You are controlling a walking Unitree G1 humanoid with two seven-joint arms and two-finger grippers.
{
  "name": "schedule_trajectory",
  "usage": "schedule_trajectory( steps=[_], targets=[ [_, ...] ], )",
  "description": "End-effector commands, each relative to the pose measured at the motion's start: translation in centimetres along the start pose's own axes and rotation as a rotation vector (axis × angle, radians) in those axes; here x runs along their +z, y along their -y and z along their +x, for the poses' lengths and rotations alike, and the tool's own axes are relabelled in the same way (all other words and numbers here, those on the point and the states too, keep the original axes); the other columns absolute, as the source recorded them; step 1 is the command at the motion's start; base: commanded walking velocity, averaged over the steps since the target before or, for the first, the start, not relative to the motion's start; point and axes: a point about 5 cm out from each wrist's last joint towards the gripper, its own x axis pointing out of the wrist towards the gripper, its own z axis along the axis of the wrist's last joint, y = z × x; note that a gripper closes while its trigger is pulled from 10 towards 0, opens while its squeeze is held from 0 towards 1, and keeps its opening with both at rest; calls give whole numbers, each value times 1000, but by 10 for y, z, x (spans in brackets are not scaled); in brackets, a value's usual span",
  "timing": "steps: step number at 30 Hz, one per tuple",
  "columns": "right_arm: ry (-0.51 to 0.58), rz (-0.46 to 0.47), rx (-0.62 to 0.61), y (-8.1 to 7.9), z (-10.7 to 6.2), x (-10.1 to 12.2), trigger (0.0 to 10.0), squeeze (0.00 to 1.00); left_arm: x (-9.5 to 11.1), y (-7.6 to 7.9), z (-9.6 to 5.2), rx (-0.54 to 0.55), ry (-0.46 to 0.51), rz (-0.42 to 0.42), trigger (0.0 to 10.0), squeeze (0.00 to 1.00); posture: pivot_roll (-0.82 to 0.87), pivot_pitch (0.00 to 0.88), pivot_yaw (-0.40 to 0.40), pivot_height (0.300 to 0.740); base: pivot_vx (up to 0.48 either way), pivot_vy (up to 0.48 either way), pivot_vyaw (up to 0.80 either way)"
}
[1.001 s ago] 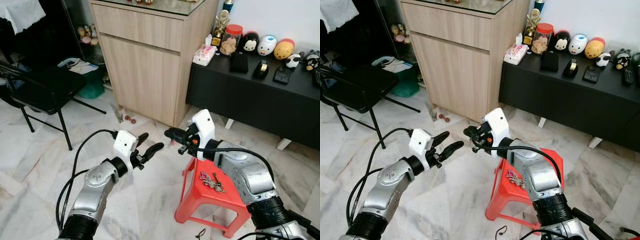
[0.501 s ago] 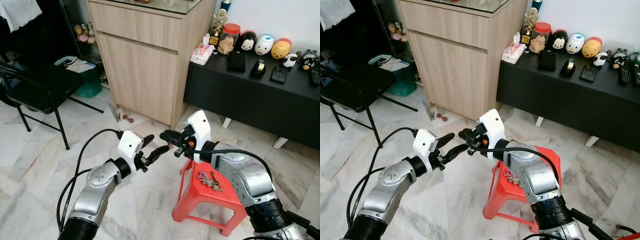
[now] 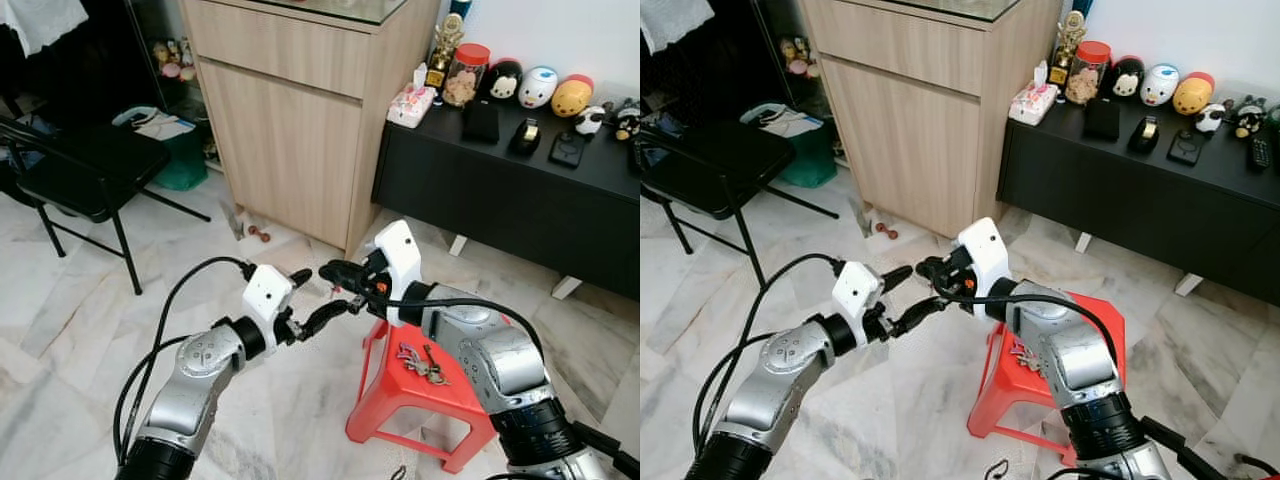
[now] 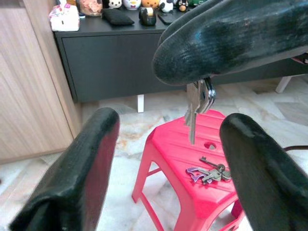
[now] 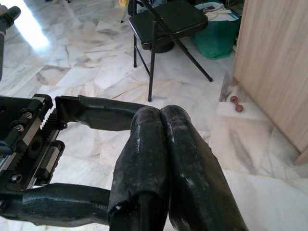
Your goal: Hang keys on a hook
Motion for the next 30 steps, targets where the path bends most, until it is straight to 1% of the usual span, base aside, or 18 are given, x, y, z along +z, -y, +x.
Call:
schedule_trajectory(
  steps=[1,3,4,5,6,9,12,20,24,30],
  targets=[
    [19,-21,7,-3,-1,6,10000,0,-2,2,0,2,-11,11,10000,1000,0,106,-32,740,0,0,0],
    [21,-19,7,-4,-1,7,10000,0,-1,2,0,3,-8,6,10000,1000,0,106,-32,740,0,0,0],
    [21,-20,8,-4,-1,6,10000,0,-1,1,0,12,-6,8,10000,125,-3,98,-32,740,0,0,0],
    [21,-20,9,-4,-1,6,10000,0,-1,1,1,21,-3,12,10000,0,-3,98,-32,740,0,0,0],
    [21,-20,9,-4,-1,6,10000,0,-1,1,1,21,-3,12,10000,0,-3,98,-32,740,0,0,0],
    [24,-25,16,-5,0,8,10000,0,1,-5,2,72,13,13,10000,0,-3,98,-32,740,0,0,0],
    [29,-26,19,-6,0,9,10000,0,0,-6,3,92,17,11,10000,0,-2,90,-31,740,0,0,0],
    [34,-29,16,-6,1,10,10000,0,-5,-5,2,112,18,-7,10000,0,-5,92,-31,740,0,0,0],
    [28,-29,10,-5,0,9,10000,0,-1,-6,2,124,56,-21,10000,0,-7,98,-31,740,0,0,0],
    [27,-27,9,-5,0,9,10000,0,3,-5,3,113,82,-29,10000,0,-8,105,-32,740,0,0,0]
  ],
)
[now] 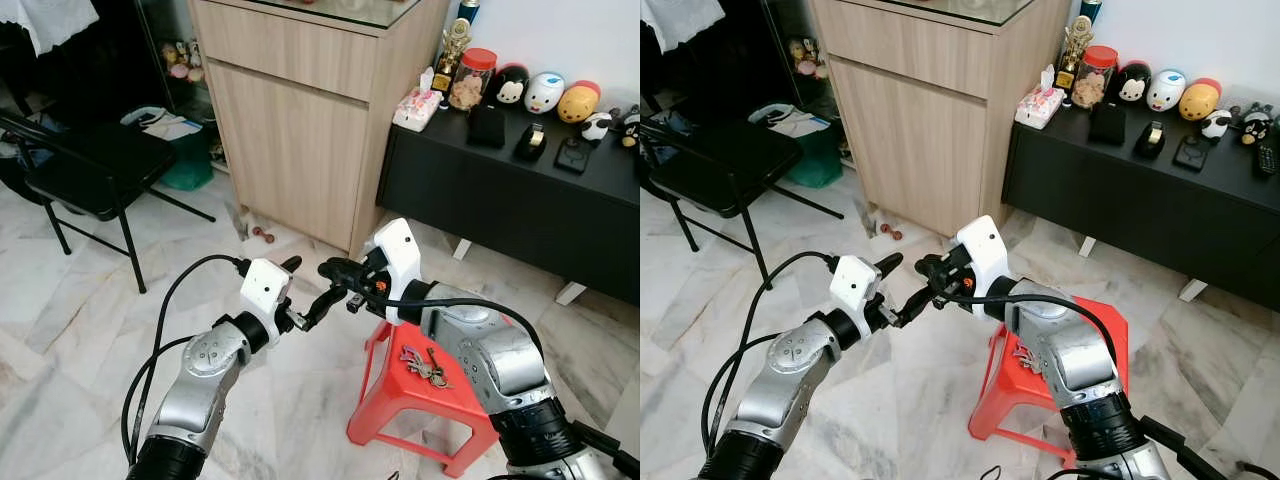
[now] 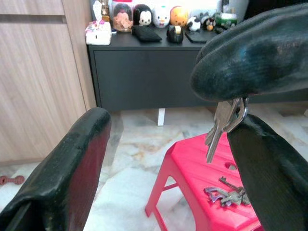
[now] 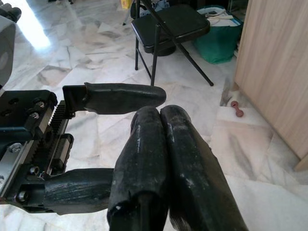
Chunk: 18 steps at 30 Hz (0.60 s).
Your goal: Hang keys on a hook
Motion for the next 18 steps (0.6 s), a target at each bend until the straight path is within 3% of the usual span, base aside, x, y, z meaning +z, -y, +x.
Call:
schedule_trajectory(
  steps=[1,3,4,5,12,13,14,18],
  targets=[
    [17,-19,12,-4,-1,6,10000,0,2,0,-1,-1,18,1,10000,0,-9,106,-33,740,0,0,0],
    [16,-19,11,-4,-1,6,10000,0,3,0,0,-3,18,2,10000,0,-9,106,-33,740,0,0,0],
    [15,-19,10,-4,-1,6,10000,0,3,0,-1,-6,18,3,6902,0,-7,108,-34,740,0,0,0],
    [15,-19,9,-3,-1,6,10000,0,3,0,-1,-8,16,5,5412,0,-7,108,-34,740,0,0,0],
    [17,-20,4,-2,-1,6,10000,0,0,1,-4,-25,-3,15,5922,0,-6,112,-33,740,0,0,0],
    [17,-21,3,-2,-1,7,10000,0,-3,3,-5,-49,-30,43,7020,0,-3,114,-33,740,0,0,0],
    [18,-21,2,-2,-1,7,10000,0,-4,3,-5,-58,-40,51,9451,0,-3,114,-33,740,0,0,0],
    [19,-21,4,-2,0,7,10000,0,-5,4,-6,-56,-39,46,10000,0,-4,115,-33,740,0,0,0]
  ],
)
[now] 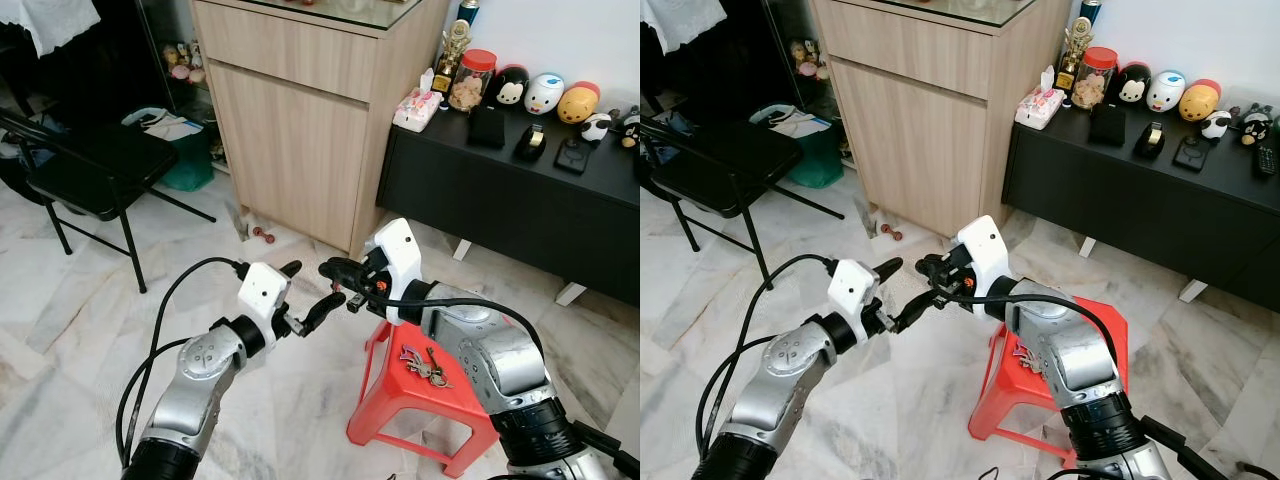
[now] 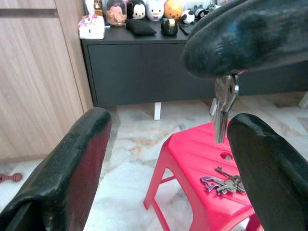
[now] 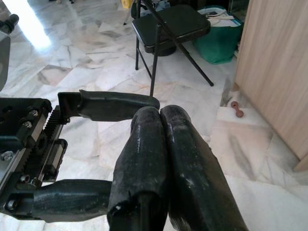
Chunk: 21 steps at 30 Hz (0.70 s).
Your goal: Hang keys on a hook
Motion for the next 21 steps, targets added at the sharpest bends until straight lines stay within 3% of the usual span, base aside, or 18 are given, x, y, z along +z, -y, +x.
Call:
schedule_trajectory(
  steps=[1,15,16,17,18,19,20,21],
  targets=[
    [21,-20,7,-2,0,7,10000,0,0,3,0,-13,-4,22,10000,0,-4,115,-33,740,0,0,0],
    [19,-21,13,-4,0,7,10000,0,5,3,4,-9,27,15,10000,0,-8,118,-35,740,0,0,0],
    [20,-20,13,-3,0,8,10000,0,5,3,5,-11,25,19,9216,0,-8,118,-35,740,0,0,0],
    [19,-20,13,-3,0,8,10000,0,4,4,5,-12,23,20,5216,0,-8,118,-35,740,0,0,0],
    [19,-19,13,-3,0,8,10000,0,4,4,5,-13,23,20,4000,0,-8,118,-35,740,0,0,0],
    [19,-19,12,-3,0,8,10000,0,4,4,5,-13,23,19,4000,0,-8,118,-35,740,0,0,0],
    [19,-19,12,-3,0,8,10000,0,4,4,5,-12,25,17,2863,0,-8,118,-36,740,0,0,0],
    [19,-19,12,-3,0,8,10000,0,4,4,5,-12,25,17,2863,0,-8,118,-36,740,0,0,0]
  ],
)
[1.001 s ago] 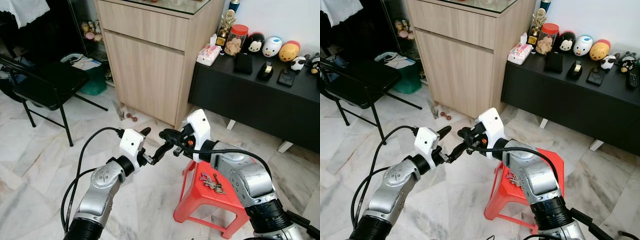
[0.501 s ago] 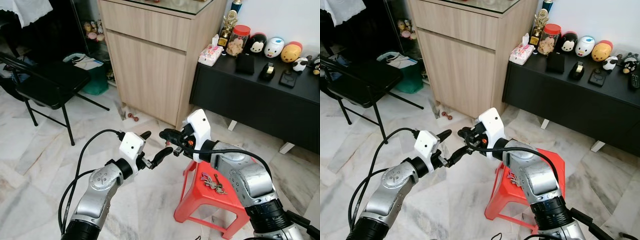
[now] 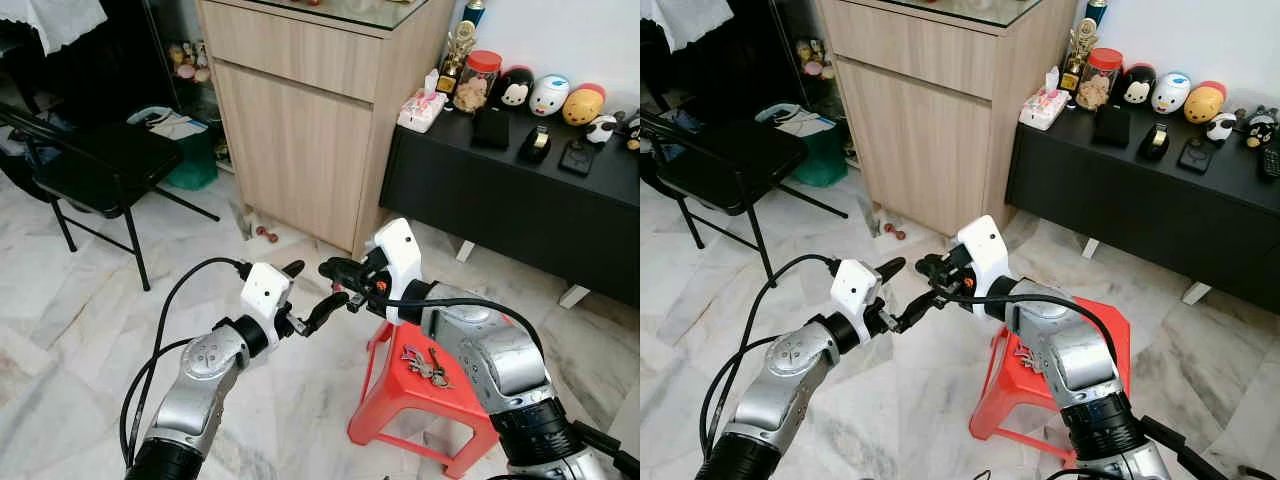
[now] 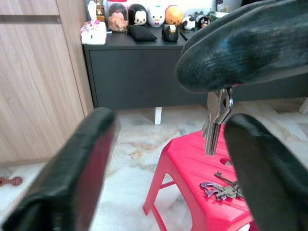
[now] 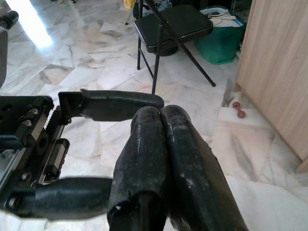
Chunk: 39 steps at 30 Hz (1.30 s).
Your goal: Hang keys on a hook
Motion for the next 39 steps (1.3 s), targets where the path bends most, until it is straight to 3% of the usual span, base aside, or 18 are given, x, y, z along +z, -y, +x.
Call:
schedule_trajectory(
  steps=[1,2,39],
  targets=[
    [18,-19,12,-3,0,7,10000,0,1,2,2,-15,0,16,863,0,-8,118,-36,740,0,0,0],
    [18,-19,12,-3,0,7,10000,0,1,2,2,-15,1,15,0,0,-8,118,-36,740,0,0,0],
    [15,-21,-12,-1,1,6,10000,0,1,6,1,-43,9,14,0,0,-9,120,-38,740,0,0,0]
  ],
)
